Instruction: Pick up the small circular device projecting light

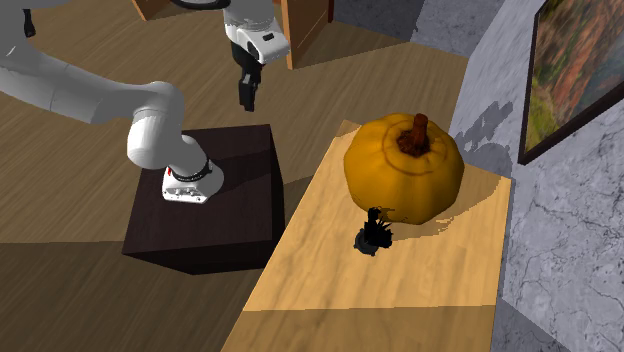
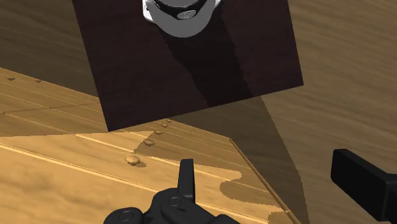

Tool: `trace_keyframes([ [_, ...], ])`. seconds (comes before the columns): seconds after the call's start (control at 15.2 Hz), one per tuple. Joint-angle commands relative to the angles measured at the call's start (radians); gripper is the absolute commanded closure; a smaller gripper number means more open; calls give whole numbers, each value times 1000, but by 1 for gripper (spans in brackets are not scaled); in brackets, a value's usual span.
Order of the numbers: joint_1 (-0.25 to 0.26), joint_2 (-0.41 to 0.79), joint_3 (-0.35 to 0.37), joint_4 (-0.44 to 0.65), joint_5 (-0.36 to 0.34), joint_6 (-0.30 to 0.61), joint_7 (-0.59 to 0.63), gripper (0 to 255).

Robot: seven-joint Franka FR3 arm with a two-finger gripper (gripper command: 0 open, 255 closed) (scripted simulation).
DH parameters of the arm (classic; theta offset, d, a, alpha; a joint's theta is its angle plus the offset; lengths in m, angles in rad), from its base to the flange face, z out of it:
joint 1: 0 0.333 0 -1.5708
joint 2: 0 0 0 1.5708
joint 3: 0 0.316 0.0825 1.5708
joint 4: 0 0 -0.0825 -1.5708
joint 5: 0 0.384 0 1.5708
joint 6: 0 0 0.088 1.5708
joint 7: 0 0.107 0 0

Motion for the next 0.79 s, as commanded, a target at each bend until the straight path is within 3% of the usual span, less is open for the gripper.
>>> trace_keyframes([
  [0.0,0,0,0,0,0,0,0,0],
  [0.73,-71,166,-149,-38,-134,380,-160,0],
])
